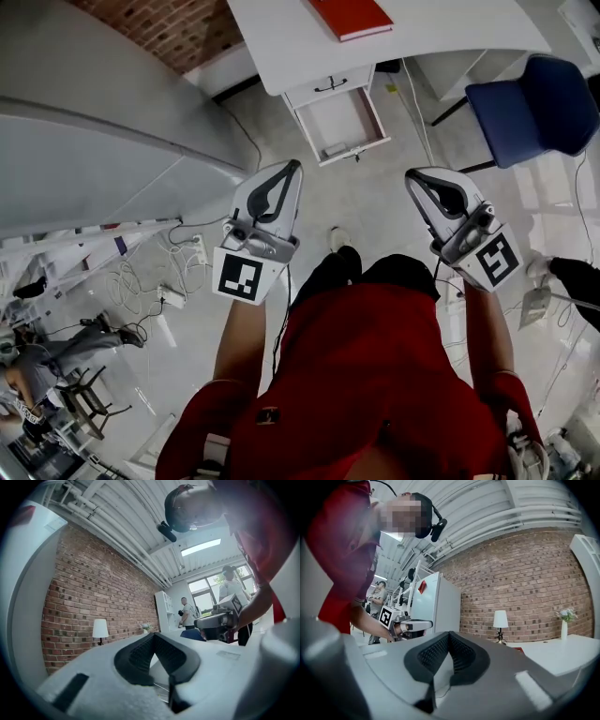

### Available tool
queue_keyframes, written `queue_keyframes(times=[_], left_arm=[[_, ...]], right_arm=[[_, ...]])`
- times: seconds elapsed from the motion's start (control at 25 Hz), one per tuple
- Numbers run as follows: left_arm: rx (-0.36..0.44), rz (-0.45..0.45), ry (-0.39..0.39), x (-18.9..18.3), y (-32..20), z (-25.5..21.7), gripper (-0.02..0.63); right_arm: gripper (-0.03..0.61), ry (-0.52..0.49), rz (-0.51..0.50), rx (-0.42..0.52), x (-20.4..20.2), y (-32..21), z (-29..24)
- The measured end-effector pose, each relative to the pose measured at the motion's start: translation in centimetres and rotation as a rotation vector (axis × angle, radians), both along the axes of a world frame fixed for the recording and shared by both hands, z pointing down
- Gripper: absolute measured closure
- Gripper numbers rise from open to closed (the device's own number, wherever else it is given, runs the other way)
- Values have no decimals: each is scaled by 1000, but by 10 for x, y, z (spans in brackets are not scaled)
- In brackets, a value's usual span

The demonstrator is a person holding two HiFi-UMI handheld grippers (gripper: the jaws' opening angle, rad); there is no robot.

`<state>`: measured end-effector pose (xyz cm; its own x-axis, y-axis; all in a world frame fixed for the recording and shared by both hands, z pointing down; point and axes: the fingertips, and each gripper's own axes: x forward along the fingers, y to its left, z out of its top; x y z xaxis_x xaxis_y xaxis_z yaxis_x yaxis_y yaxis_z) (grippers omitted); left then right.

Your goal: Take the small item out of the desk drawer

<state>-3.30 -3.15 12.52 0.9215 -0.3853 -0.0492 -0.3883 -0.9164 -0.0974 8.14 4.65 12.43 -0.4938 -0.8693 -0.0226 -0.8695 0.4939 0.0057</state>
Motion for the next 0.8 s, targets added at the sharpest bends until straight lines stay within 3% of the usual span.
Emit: queue_keyframes(times=[0.32,0.8], left_arm=[[-43,-81,-25,15,-39,24,611],[-70,-352,-11,31,-54,47,611]], right_arm=[[566,51,-136,-64,11,-58,31],[566,66,-410,-87,38,-97,70]])
